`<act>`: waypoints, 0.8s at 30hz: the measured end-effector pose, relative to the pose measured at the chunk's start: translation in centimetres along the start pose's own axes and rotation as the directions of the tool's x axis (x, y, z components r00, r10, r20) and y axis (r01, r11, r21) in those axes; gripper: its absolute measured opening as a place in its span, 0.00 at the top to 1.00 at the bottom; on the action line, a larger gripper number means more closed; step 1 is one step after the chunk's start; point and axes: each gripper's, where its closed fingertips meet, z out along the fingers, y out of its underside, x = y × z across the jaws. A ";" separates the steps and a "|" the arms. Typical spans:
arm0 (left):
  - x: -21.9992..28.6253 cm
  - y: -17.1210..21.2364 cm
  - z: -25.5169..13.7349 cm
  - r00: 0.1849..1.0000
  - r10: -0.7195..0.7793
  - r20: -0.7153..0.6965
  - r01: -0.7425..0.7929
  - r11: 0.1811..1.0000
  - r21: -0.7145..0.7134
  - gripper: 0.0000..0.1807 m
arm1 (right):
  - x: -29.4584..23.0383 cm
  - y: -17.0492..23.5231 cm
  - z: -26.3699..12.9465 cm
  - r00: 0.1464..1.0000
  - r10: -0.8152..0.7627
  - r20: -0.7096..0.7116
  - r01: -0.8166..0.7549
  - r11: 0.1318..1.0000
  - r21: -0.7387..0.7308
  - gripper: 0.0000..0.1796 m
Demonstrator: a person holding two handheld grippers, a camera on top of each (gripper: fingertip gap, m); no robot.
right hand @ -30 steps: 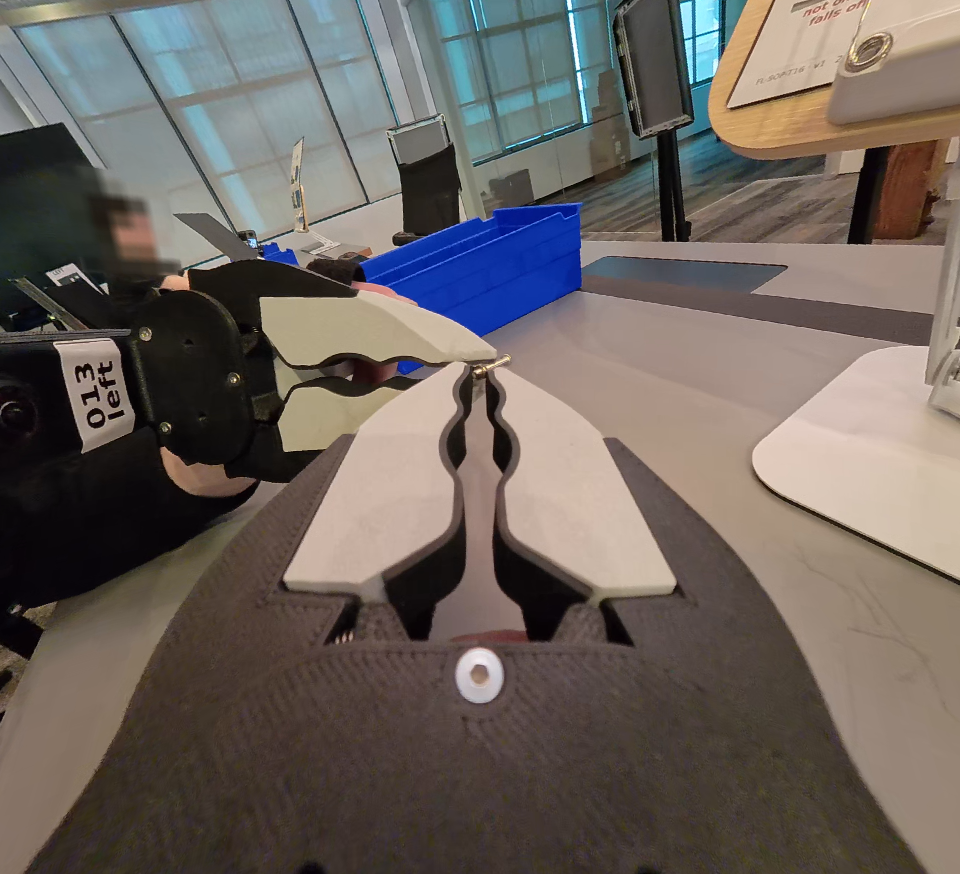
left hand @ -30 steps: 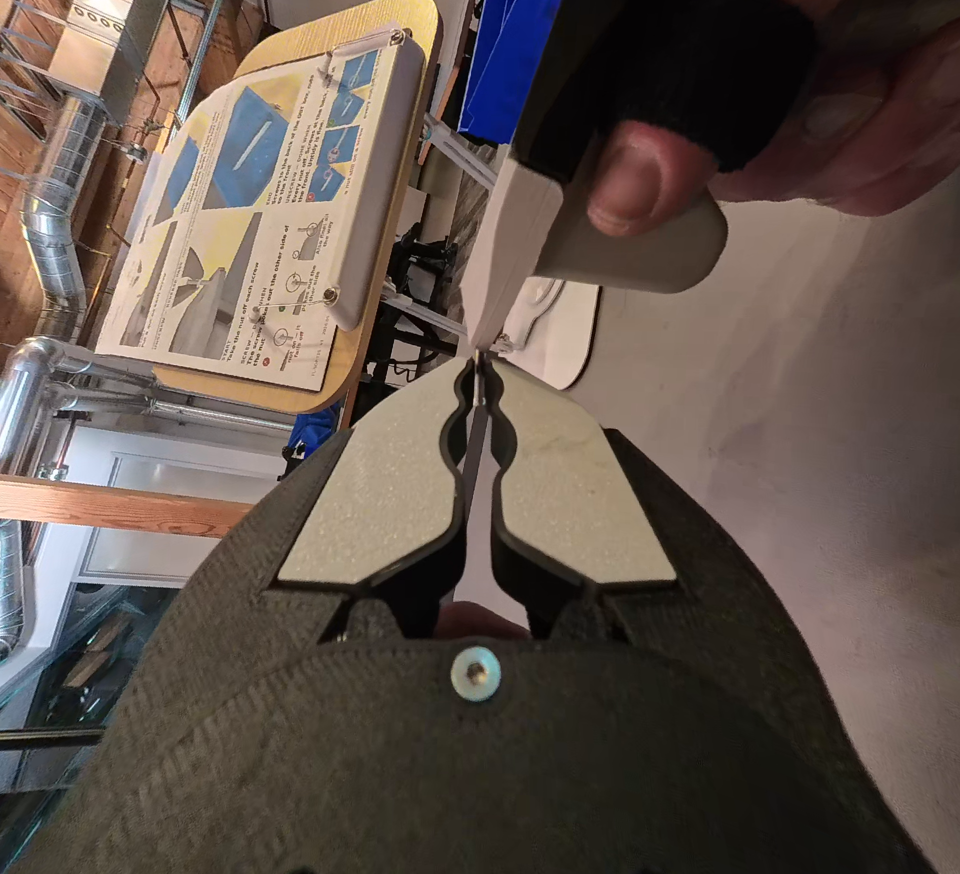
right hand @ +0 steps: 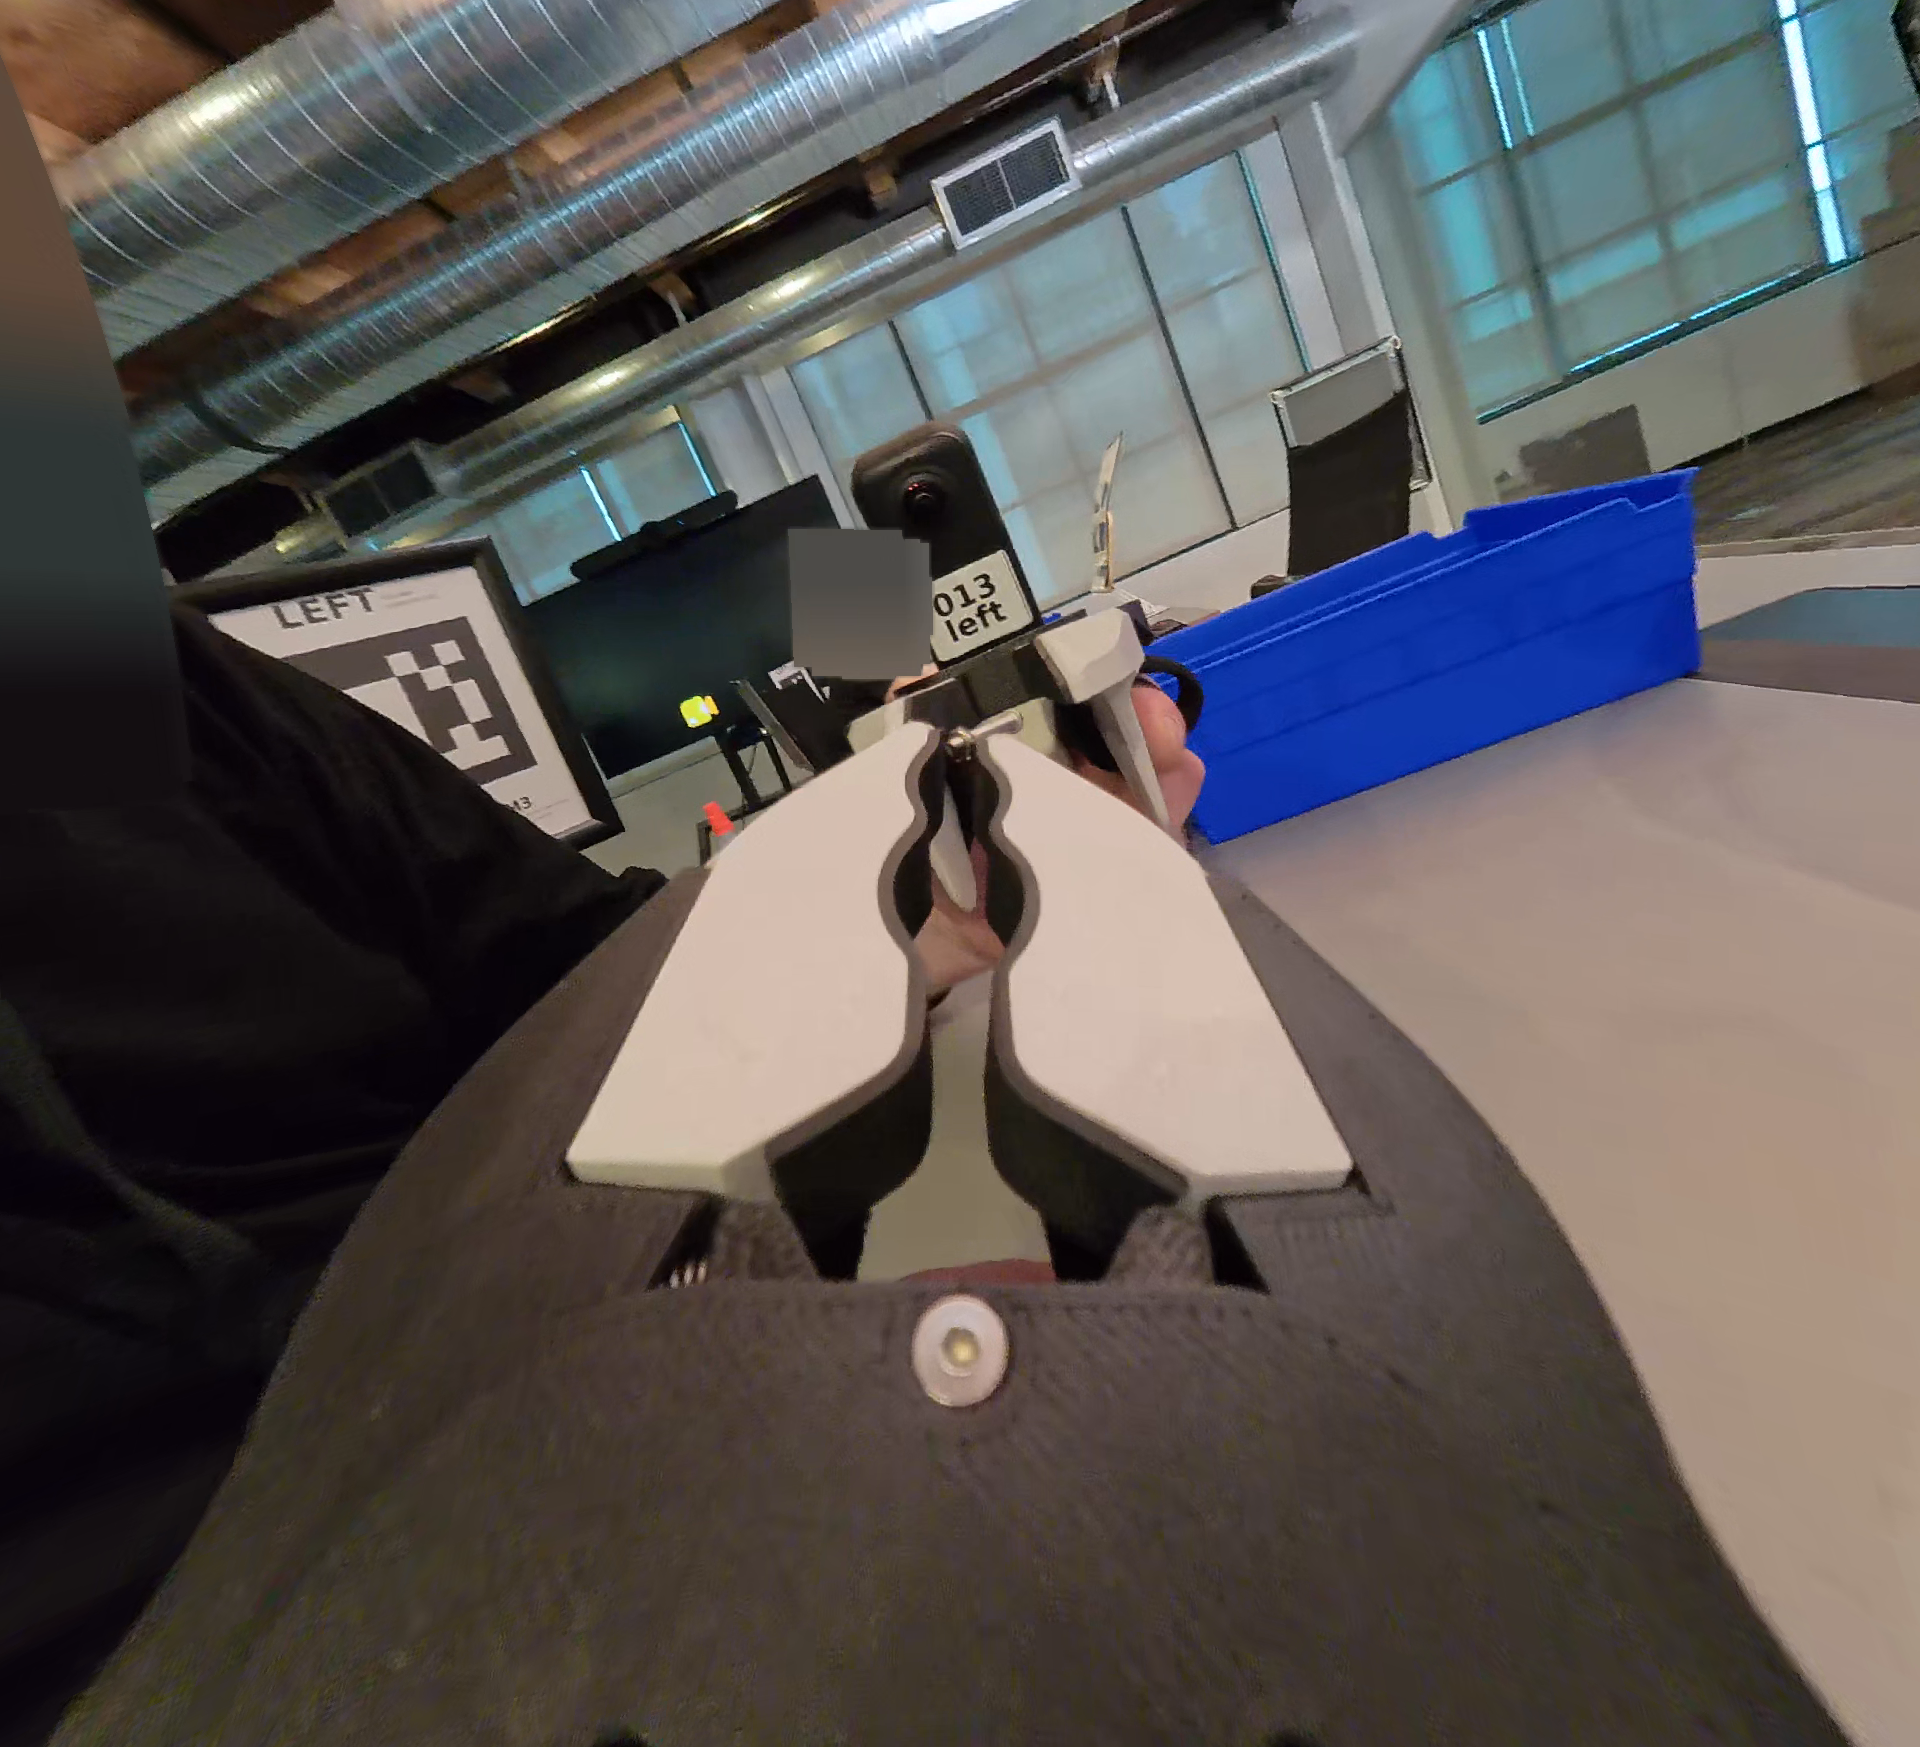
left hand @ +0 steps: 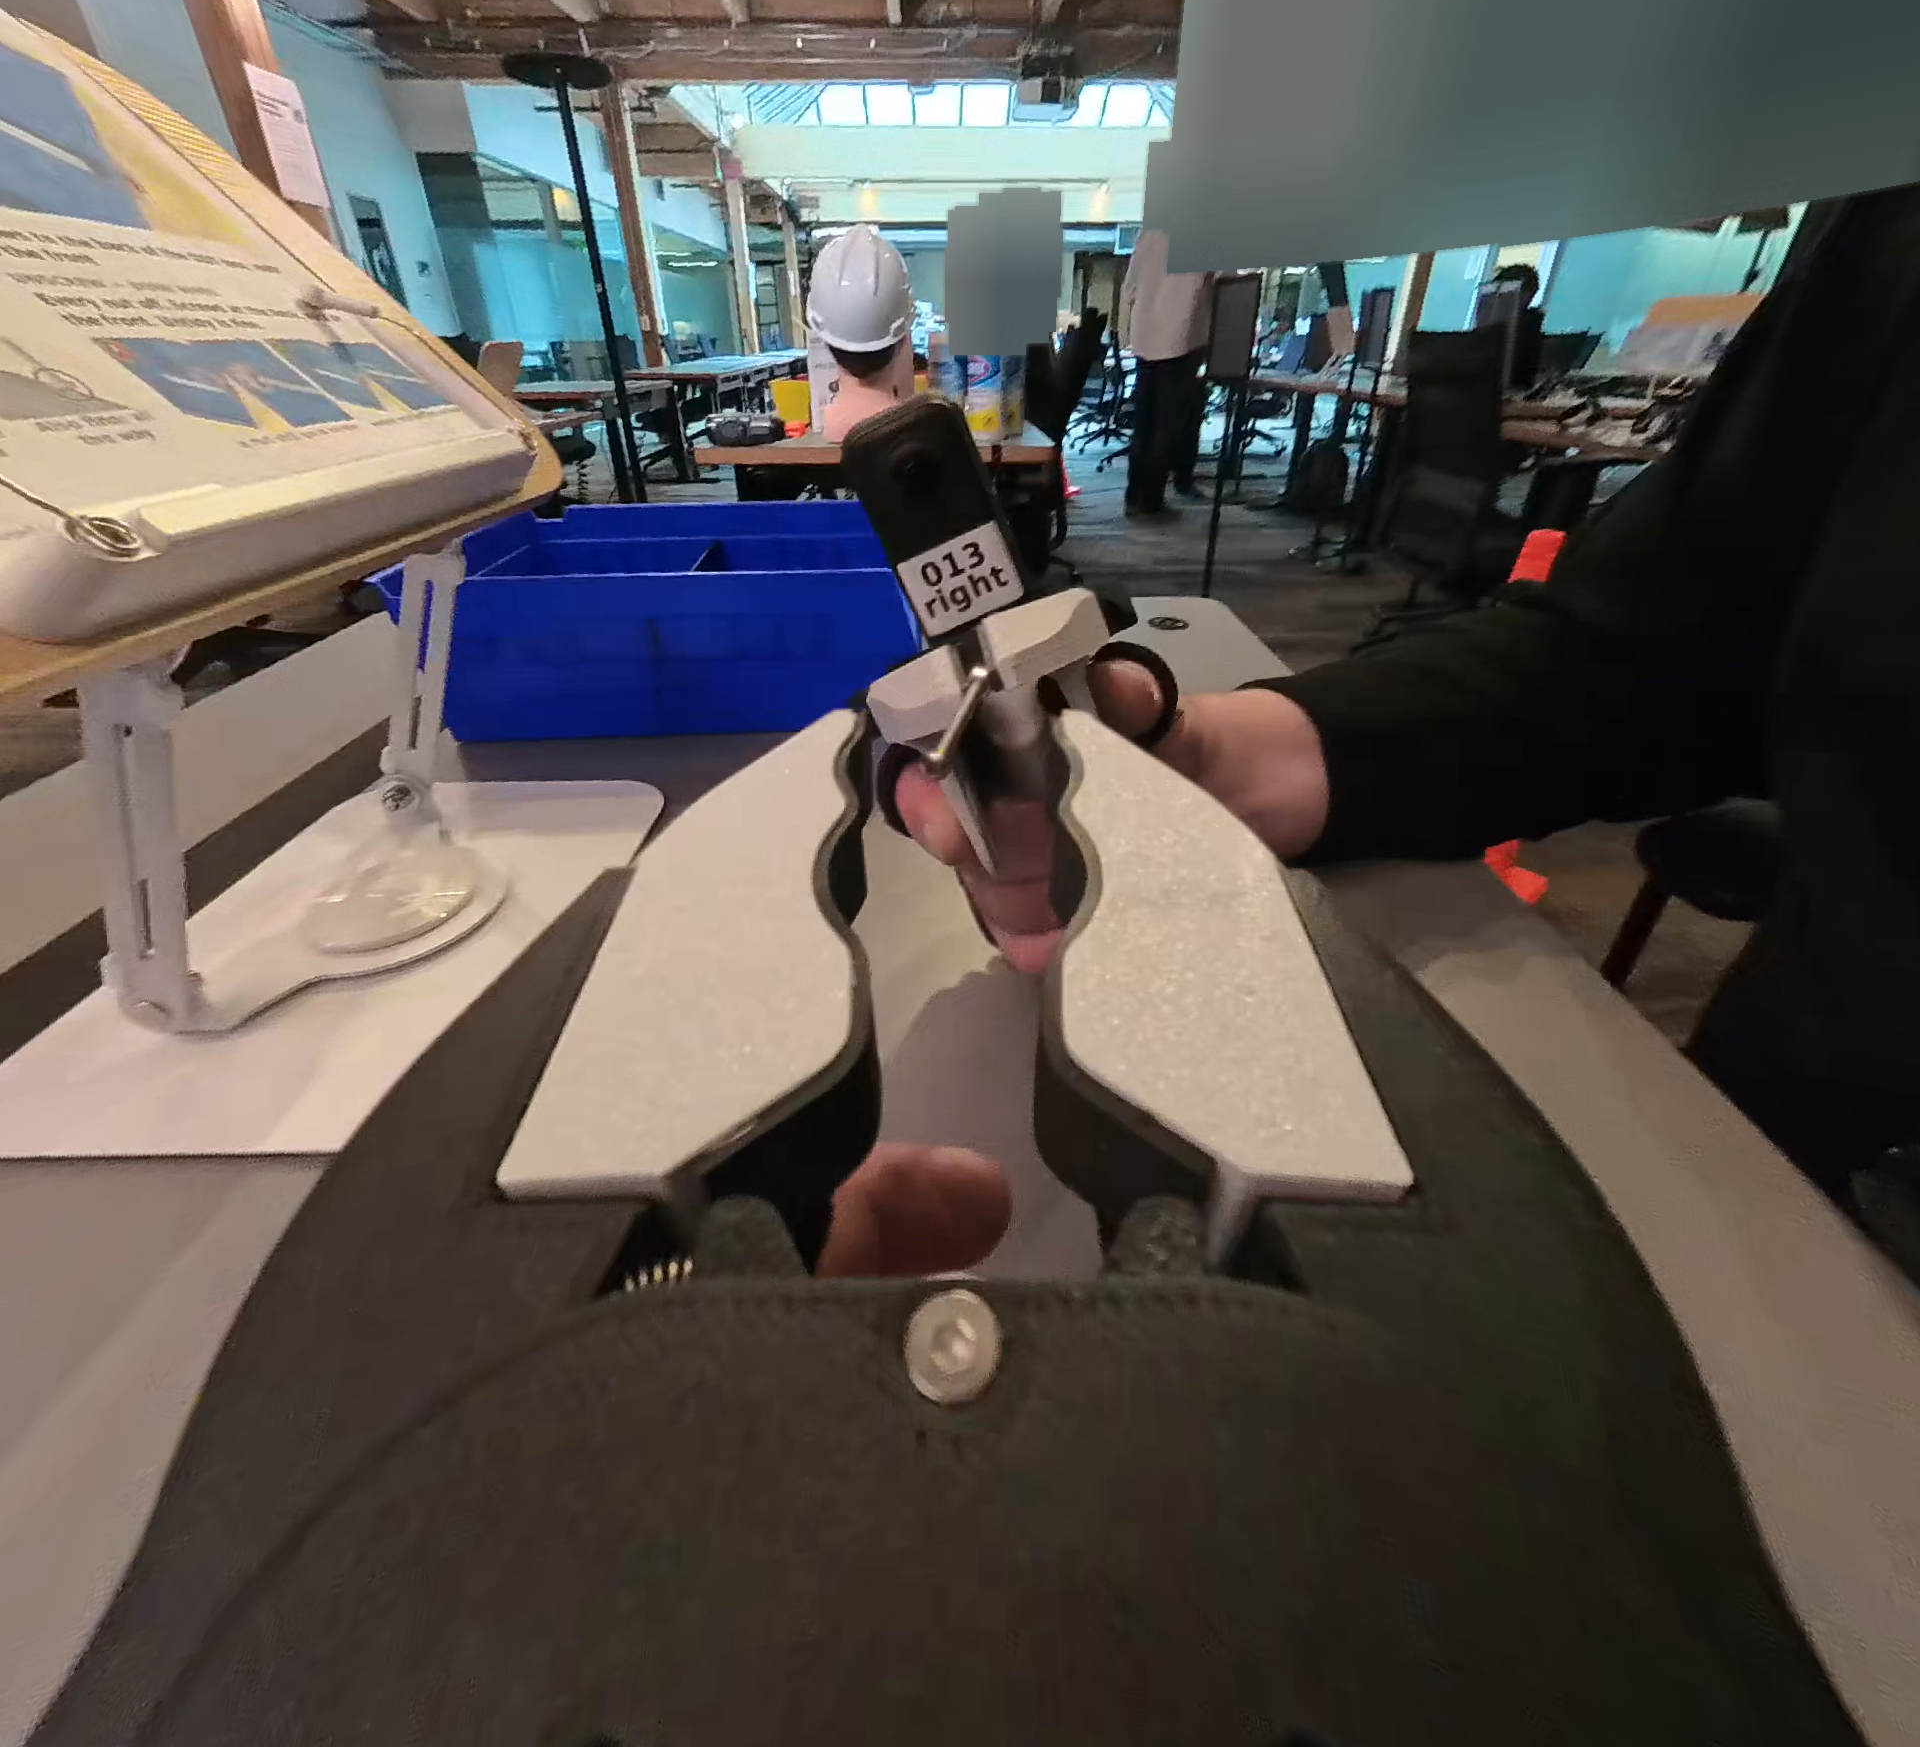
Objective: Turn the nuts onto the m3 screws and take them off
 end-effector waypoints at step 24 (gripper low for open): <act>0.8 -0.6 -0.1 0.999 0.002 -0.038 -0.001 1.000 0.025 0.98 | -0.7 0.0 0.3 0.999 -0.025 0.030 0.026 1.000 -0.001 0.90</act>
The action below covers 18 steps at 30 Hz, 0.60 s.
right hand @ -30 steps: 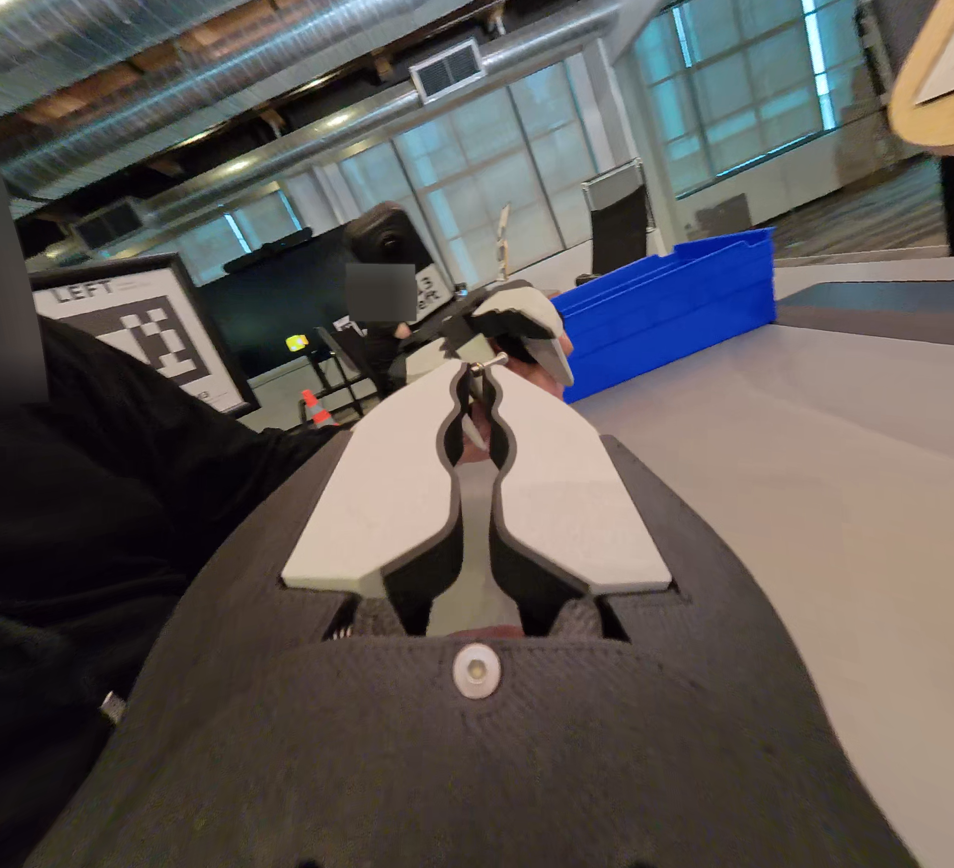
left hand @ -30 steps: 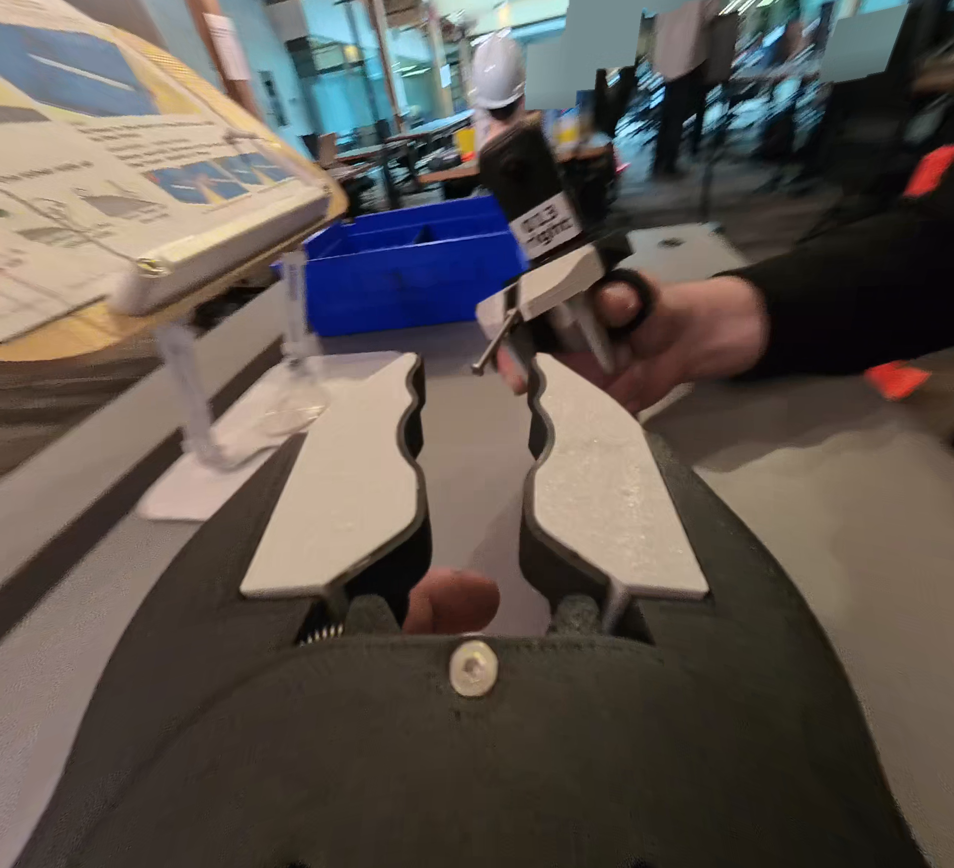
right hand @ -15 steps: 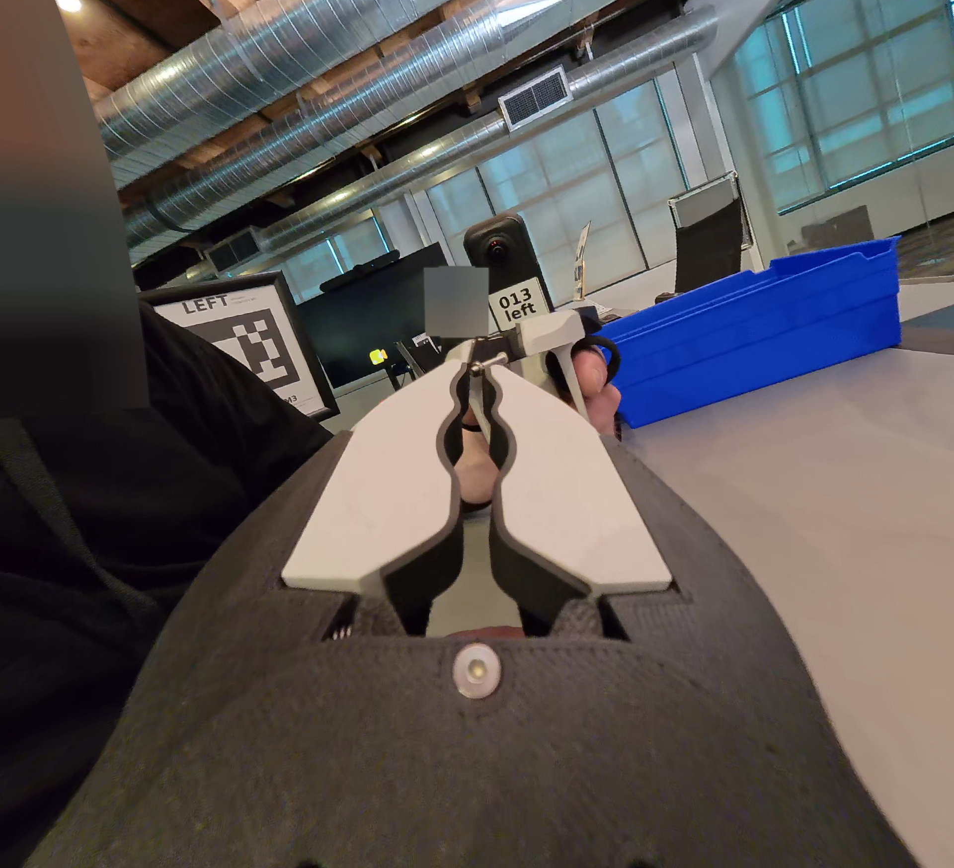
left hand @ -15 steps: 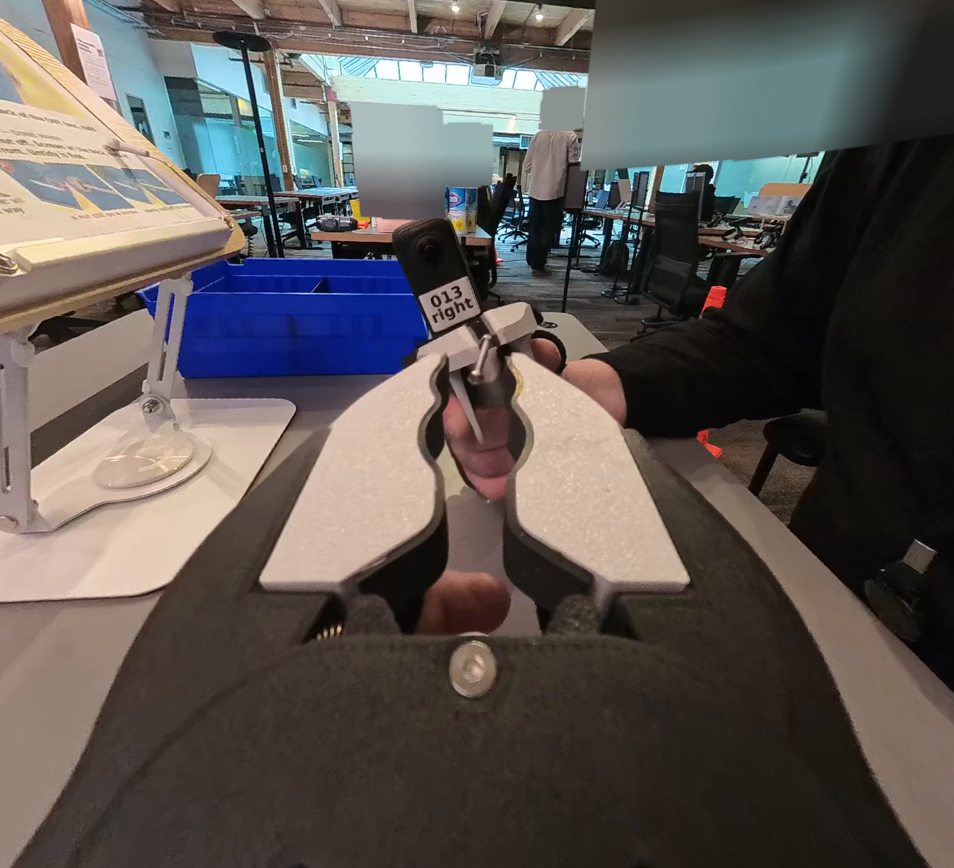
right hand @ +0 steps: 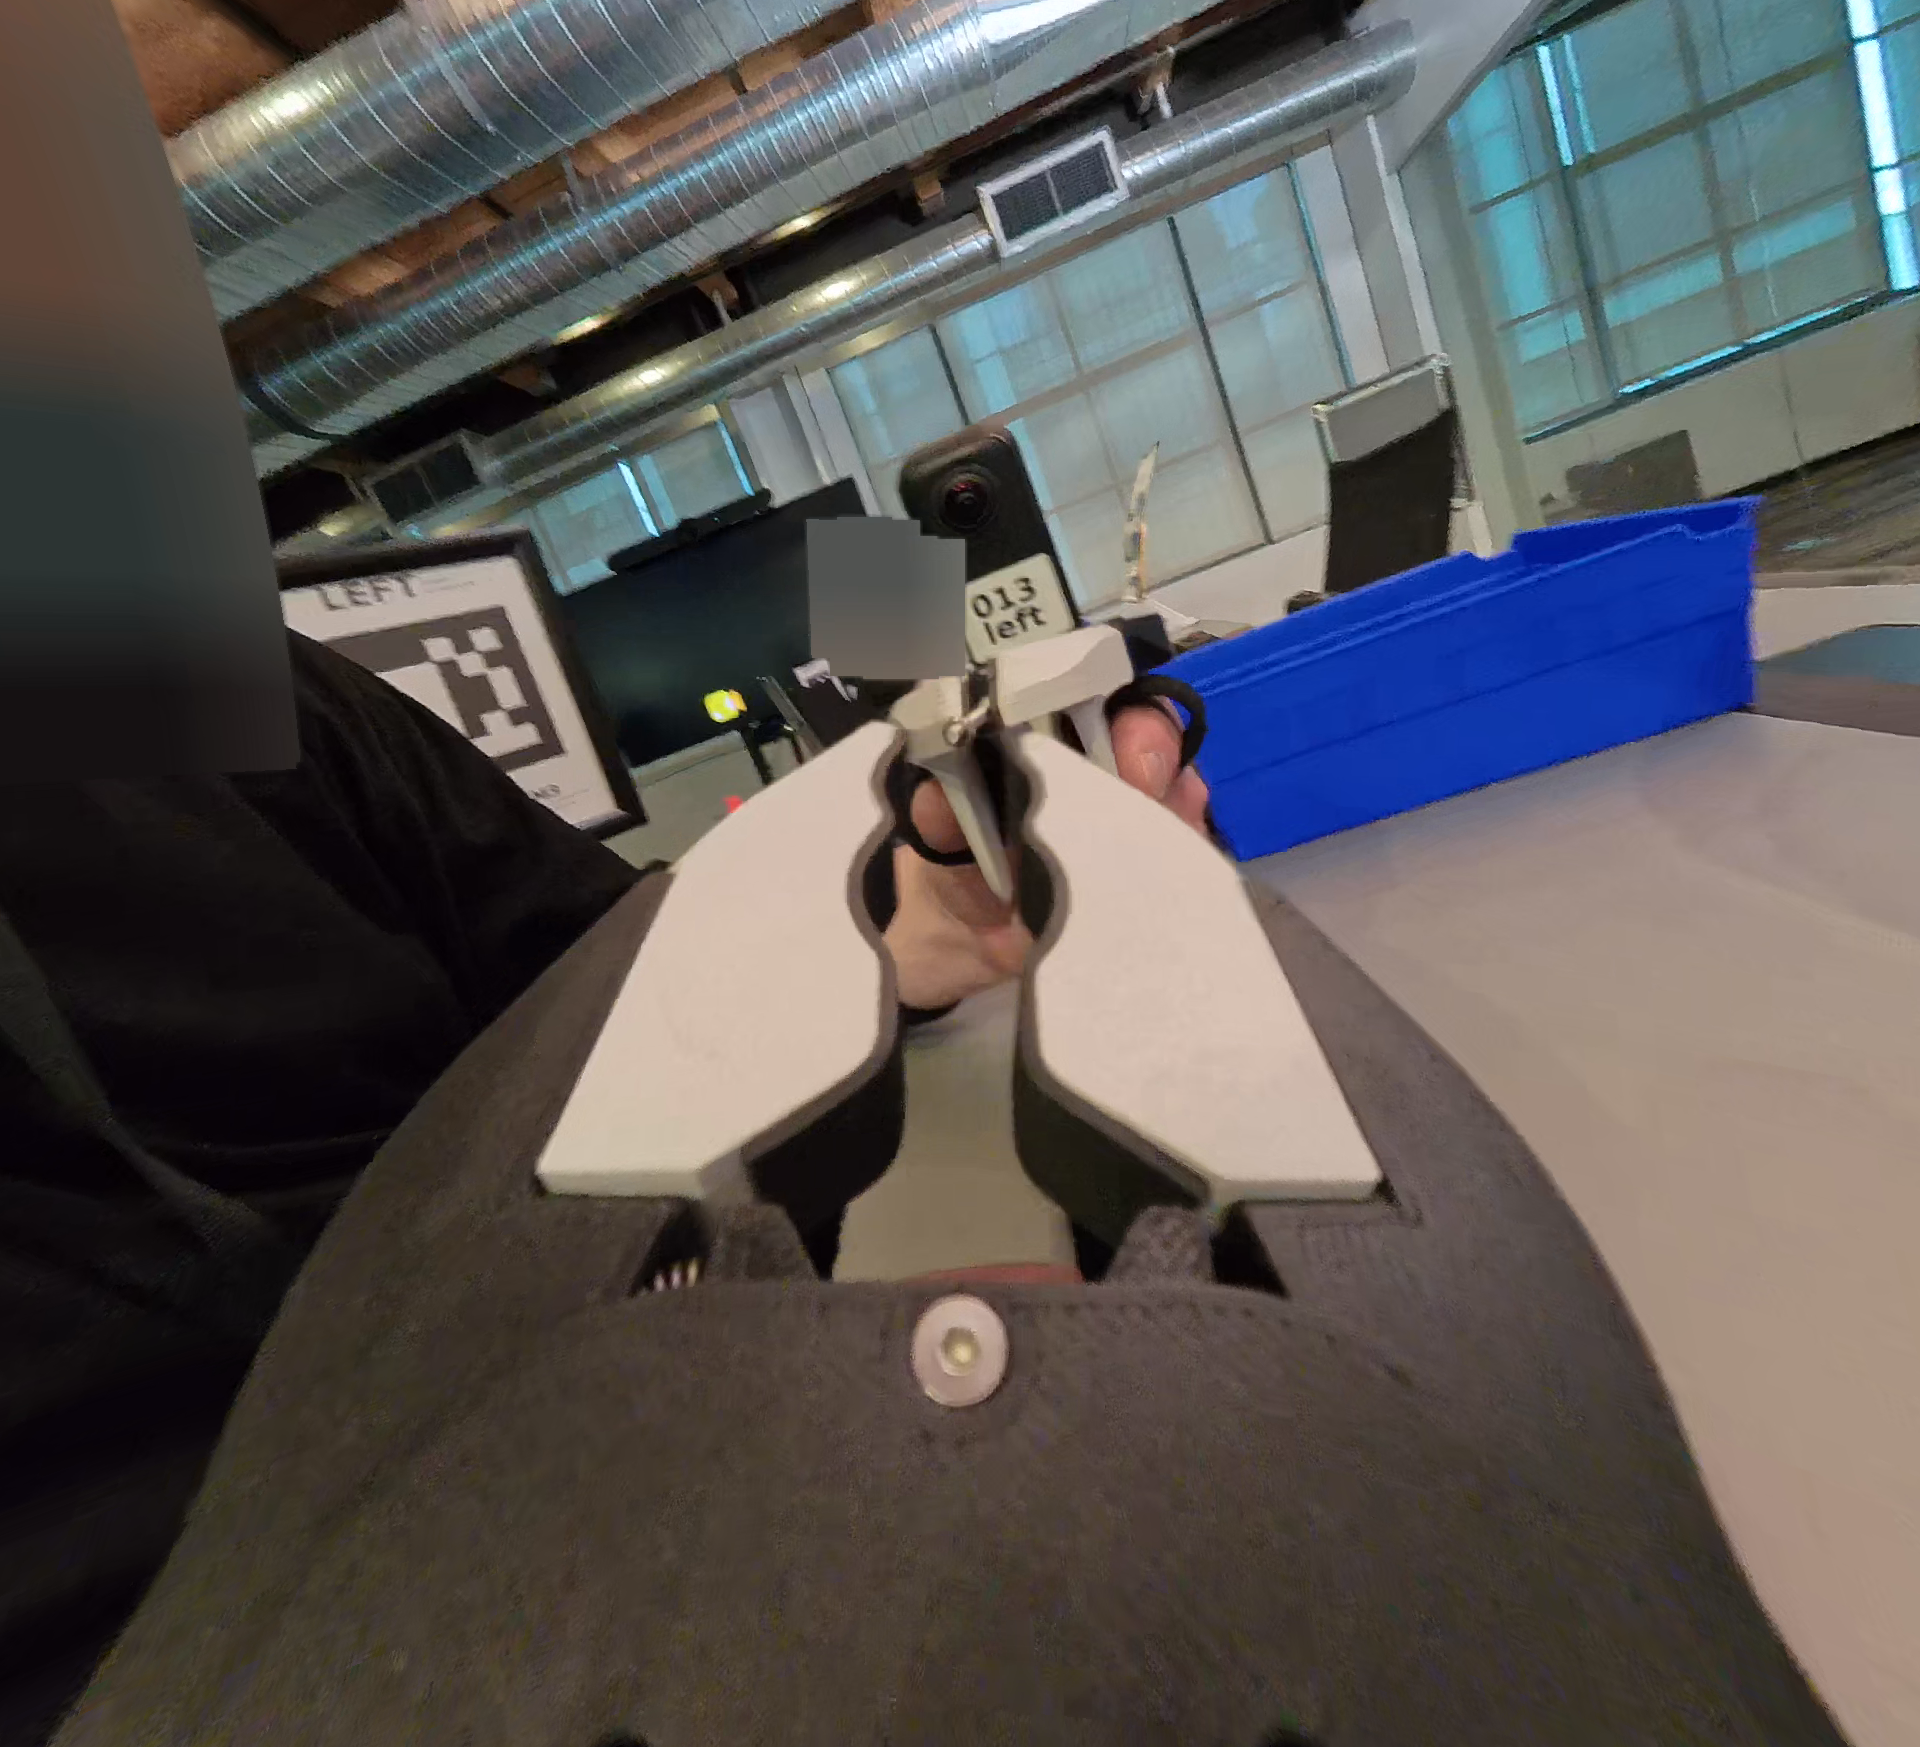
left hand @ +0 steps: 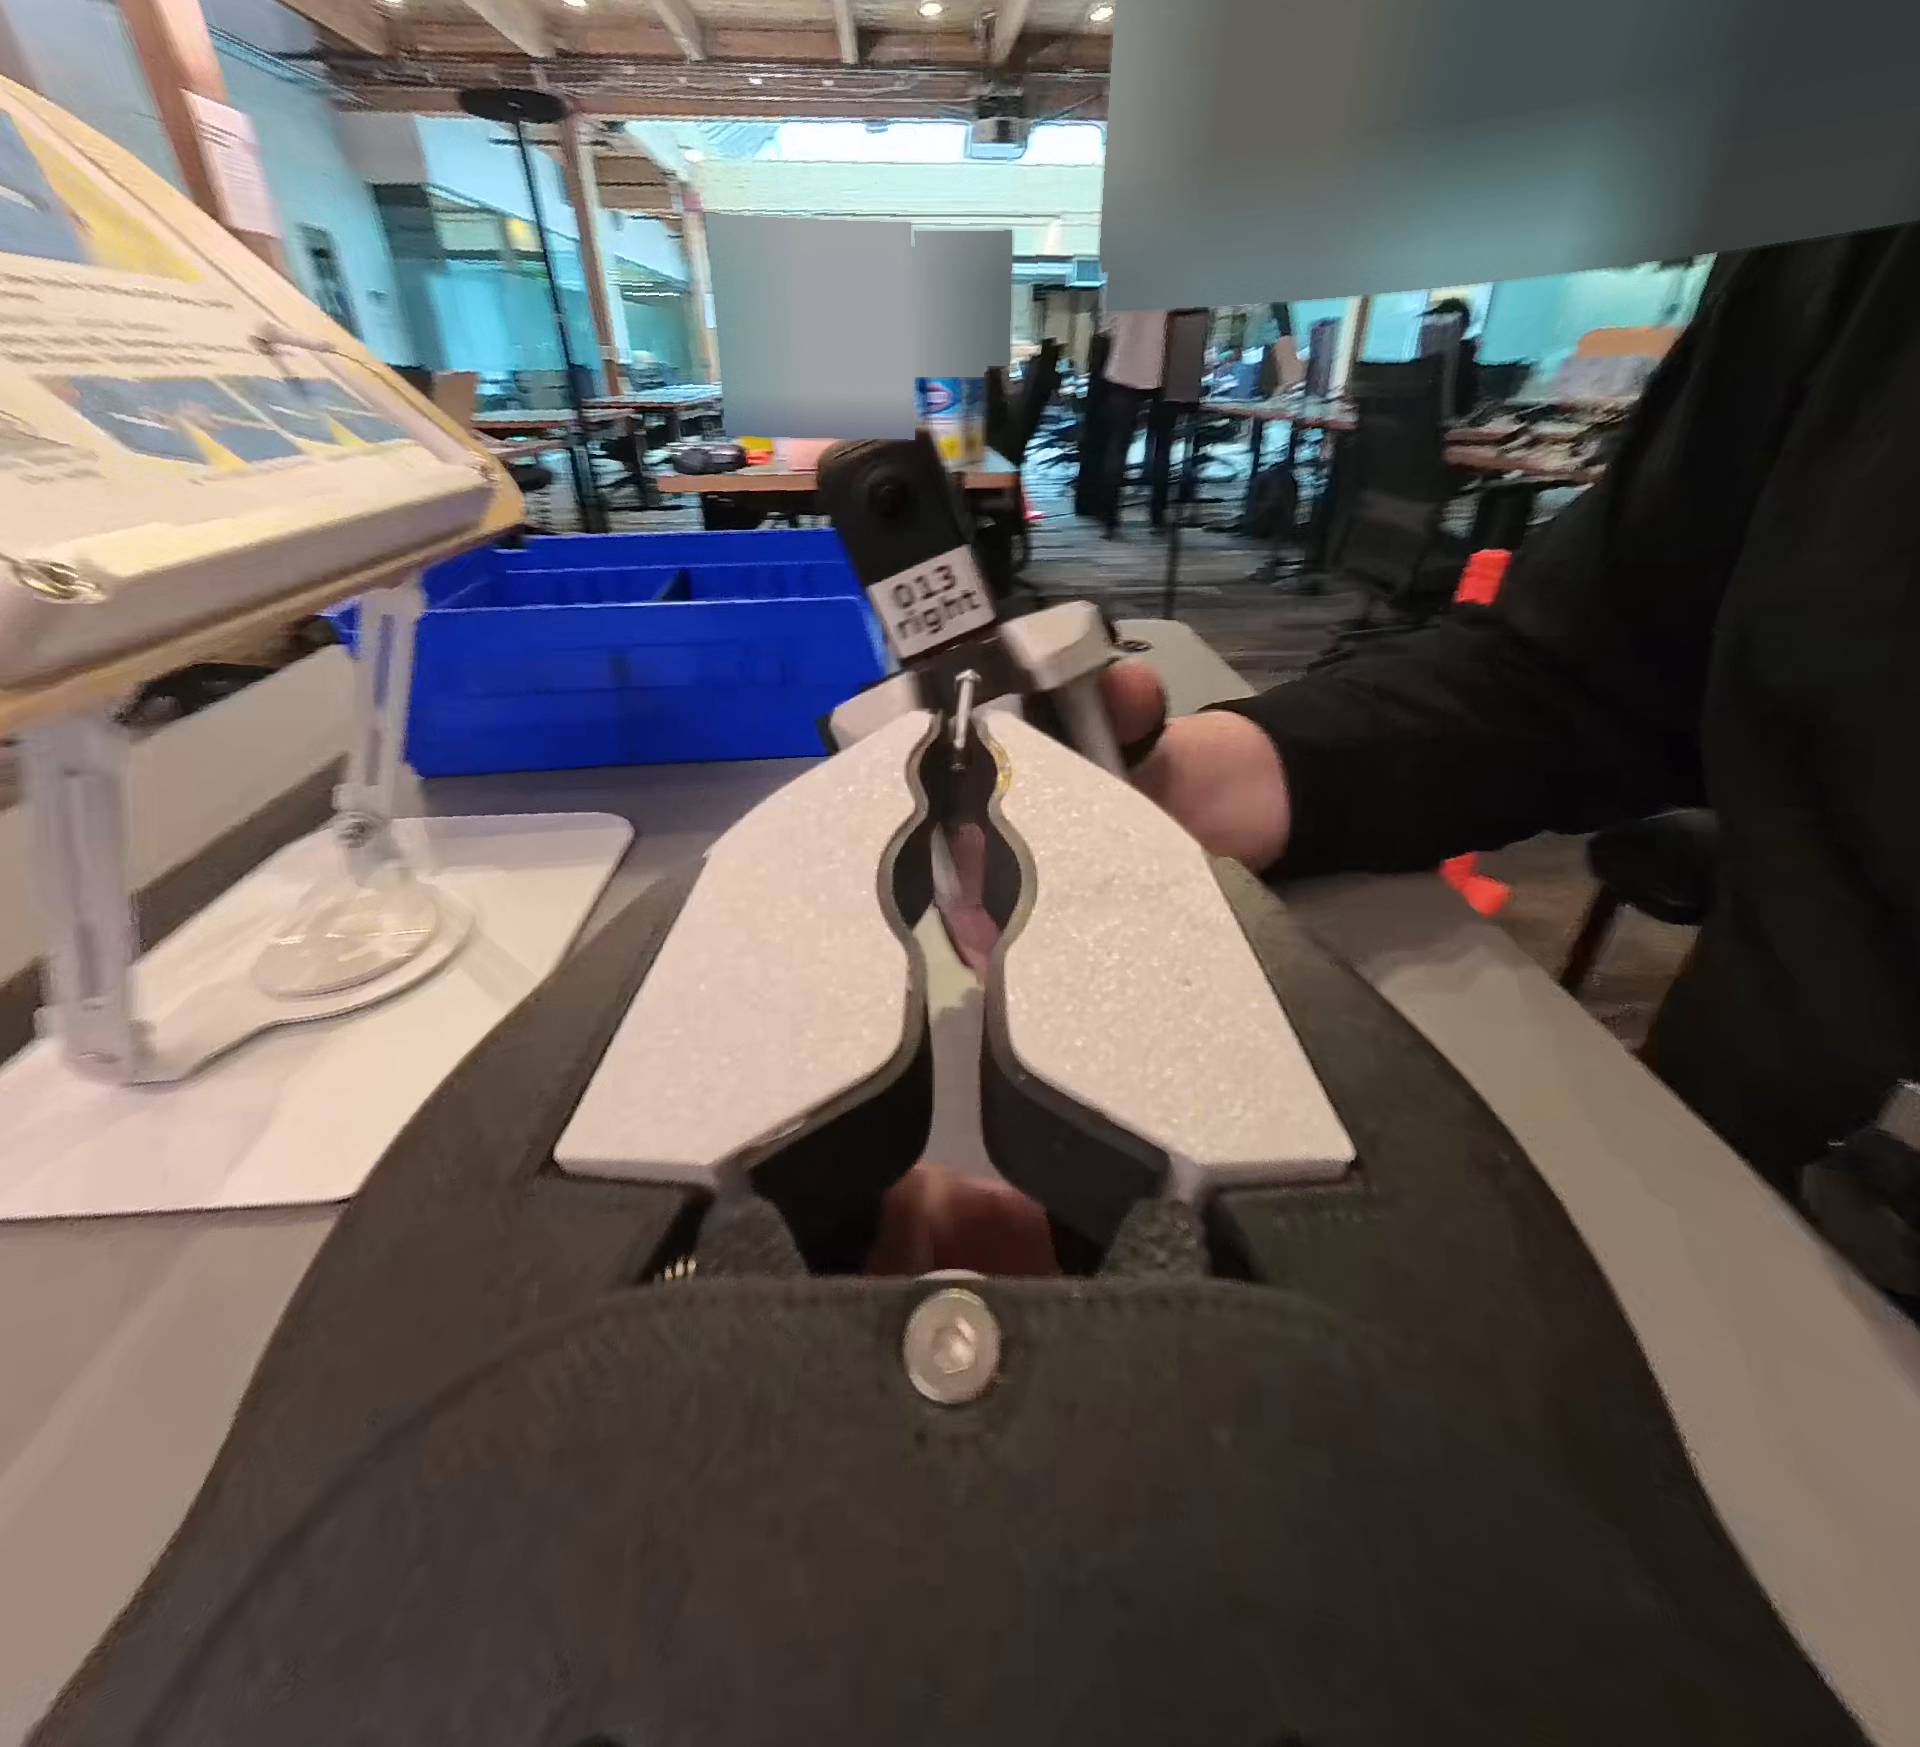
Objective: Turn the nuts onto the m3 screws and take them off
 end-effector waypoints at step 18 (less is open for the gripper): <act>0.7 -0.8 0.0 0.996 0.090 0.027 -0.089 0.995 -0.047 0.98 | 2.1 1.3 -0.2 0.978 -0.109 -0.178 0.086 0.987 -0.134 0.96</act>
